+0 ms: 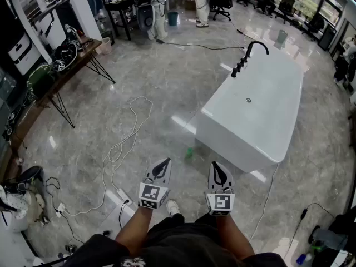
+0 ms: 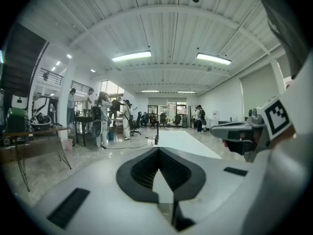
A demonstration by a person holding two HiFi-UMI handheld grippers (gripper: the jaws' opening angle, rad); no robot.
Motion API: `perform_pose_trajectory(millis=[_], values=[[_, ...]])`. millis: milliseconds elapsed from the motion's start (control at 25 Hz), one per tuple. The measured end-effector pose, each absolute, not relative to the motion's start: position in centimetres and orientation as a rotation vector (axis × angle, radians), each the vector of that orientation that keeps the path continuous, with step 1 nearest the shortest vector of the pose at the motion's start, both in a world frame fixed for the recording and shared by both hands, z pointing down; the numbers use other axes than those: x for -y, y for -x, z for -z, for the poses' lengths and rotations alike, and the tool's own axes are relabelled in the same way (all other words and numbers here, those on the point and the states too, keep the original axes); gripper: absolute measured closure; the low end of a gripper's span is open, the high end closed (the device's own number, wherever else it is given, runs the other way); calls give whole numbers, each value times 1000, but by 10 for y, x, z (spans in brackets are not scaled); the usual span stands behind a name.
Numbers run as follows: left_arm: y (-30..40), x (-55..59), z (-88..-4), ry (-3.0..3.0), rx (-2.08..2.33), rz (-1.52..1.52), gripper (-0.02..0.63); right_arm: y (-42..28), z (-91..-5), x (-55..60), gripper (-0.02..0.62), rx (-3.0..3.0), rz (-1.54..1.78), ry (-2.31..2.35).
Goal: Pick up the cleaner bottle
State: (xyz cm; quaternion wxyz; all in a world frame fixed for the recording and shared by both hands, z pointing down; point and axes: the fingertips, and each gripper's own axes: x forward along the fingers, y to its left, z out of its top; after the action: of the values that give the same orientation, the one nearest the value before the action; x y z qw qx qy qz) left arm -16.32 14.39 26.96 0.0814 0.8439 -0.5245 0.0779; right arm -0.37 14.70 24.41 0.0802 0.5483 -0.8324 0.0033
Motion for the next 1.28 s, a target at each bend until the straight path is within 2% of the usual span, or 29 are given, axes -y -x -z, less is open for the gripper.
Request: perform_pose_trajectory(millis=[320,680,920,1280], values=[[141,-55,-294,-2494,1513,-213,607,-14,-252,-68,577,2449,-38,-1680],[107,14,-351,-2504,1507,-265,607,-55,-328,0,577,2409,-133,-1718],[100,60,-464,-2591,1457,-308,607,-53,-425,35,577,2418,-160,-1776],[105,96,-699,-2667,1424,-352,606,-42,-660,61,577,2309,-227,-1847]])
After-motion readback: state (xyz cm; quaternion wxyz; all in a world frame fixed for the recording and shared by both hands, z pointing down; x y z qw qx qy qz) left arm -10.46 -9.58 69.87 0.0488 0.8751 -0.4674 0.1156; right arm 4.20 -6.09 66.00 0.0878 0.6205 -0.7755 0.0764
